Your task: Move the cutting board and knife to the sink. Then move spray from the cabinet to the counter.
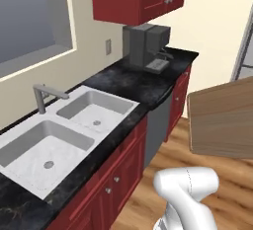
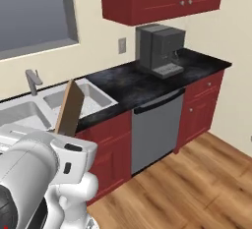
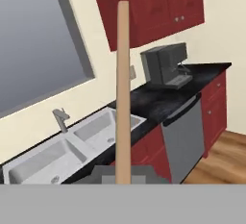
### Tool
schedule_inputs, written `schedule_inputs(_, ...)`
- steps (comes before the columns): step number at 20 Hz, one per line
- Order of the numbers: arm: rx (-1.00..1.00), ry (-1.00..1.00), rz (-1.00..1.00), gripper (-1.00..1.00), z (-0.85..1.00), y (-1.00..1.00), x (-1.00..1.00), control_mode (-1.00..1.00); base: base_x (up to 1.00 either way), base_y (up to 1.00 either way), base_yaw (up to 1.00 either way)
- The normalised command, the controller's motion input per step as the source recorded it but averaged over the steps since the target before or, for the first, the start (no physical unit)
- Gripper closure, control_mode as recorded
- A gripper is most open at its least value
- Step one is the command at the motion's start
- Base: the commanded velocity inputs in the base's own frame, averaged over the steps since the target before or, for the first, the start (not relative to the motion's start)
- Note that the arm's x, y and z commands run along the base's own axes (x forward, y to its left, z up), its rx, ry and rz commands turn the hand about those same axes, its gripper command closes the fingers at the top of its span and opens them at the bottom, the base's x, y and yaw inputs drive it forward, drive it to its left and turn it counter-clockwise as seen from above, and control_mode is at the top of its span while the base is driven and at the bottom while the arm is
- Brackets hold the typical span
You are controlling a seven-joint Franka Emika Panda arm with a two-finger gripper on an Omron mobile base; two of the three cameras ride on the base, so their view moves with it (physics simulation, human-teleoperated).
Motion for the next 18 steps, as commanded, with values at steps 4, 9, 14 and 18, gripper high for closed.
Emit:
schedule_inputs(4, 0.00, 0.00, 0.00, 1.00, 0.00, 0.00, 0.00, 1.00, 0.15, 0.12, 0.61)
schedule_inputs(9, 0.00, 0.00, 0.00, 1.00, 0.00, 0.00, 0.00, 1.00, 0.27, 0.12, 0.58)
schedule_inputs(14, 0.00, 0.00, 0.00, 1.00, 0.00, 0.00, 0.00, 1.00, 0.49, 0.02, 0.53)
schedule_inputs(18, 0.00, 0.00, 0.00, 1.00, 0.00, 0.00, 0.00, 1.00, 0.69, 0.00, 0.48)
